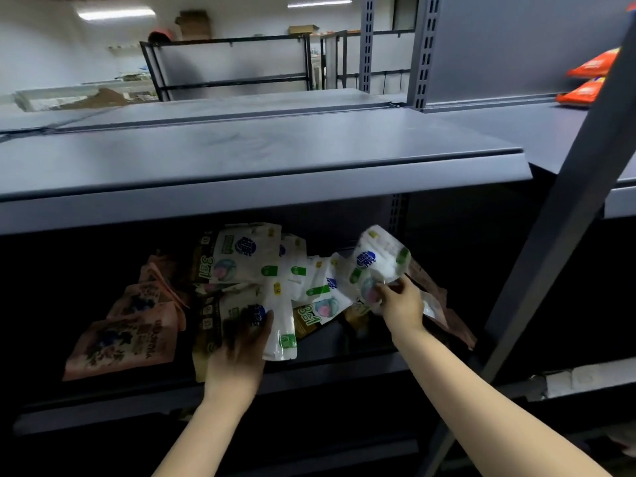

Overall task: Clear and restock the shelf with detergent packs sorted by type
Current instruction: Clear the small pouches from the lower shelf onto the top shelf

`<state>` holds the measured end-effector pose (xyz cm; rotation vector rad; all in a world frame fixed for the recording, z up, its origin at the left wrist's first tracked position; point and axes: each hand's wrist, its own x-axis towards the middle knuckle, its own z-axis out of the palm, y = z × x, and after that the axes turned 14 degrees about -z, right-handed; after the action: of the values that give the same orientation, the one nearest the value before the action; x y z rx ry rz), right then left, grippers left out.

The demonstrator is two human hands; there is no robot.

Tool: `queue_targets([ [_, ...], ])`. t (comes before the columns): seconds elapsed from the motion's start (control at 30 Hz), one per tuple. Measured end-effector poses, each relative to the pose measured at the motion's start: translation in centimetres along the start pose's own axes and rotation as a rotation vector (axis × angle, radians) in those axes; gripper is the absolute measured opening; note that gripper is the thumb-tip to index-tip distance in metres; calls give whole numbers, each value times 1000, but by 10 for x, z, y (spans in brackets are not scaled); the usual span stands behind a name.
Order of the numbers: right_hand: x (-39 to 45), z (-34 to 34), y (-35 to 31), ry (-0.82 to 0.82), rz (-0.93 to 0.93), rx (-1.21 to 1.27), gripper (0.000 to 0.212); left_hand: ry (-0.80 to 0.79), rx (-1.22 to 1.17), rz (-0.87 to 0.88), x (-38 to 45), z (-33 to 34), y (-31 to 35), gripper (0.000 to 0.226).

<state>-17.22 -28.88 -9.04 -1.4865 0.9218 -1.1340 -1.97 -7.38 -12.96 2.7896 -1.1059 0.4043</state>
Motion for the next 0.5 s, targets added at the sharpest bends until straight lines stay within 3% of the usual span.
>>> queue_targets([
  [0.07,-6,-8,-13,-17,-149,-78,16,84,18,-12,-1,-5,7,83],
  [0.2,-20,-25,-35,-17,-280,-229,19,263,23,-24,-9,-19,22,53],
  [0.37,-40,-52,-44,24,-453,-294,18,412,-159,-52,-16,-41,40,34],
  [0.5,-56,-73,-52,116,-584,-411,14,497,-290,-51,-28,-67,61,42],
])
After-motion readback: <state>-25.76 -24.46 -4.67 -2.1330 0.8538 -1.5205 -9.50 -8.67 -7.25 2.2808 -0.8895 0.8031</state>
